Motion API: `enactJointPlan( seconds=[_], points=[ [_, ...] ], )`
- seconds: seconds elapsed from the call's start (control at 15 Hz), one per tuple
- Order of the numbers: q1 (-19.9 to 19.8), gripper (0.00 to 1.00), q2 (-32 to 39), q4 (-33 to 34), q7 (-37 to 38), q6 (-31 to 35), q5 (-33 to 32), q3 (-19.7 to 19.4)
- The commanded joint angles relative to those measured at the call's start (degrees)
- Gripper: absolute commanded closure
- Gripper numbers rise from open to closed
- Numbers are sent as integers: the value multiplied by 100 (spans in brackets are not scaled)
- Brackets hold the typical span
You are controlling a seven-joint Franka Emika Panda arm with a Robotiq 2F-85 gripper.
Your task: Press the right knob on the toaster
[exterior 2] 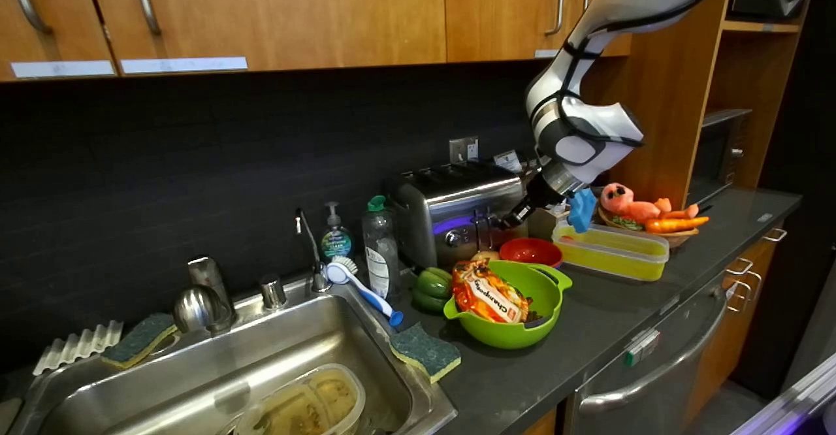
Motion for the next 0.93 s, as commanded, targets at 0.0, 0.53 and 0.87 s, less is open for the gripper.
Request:
enactJointPlan(
  seconds=[0.0, 0.53, 0.87],
  points=[
    [79, 100, -81, 36, -54, 187, 124, -13],
    [67, 100, -108, 61, -66, 284, 102, -49],
    [73, 100, -97, 80, -57, 311, 84, -40]
  ],
)
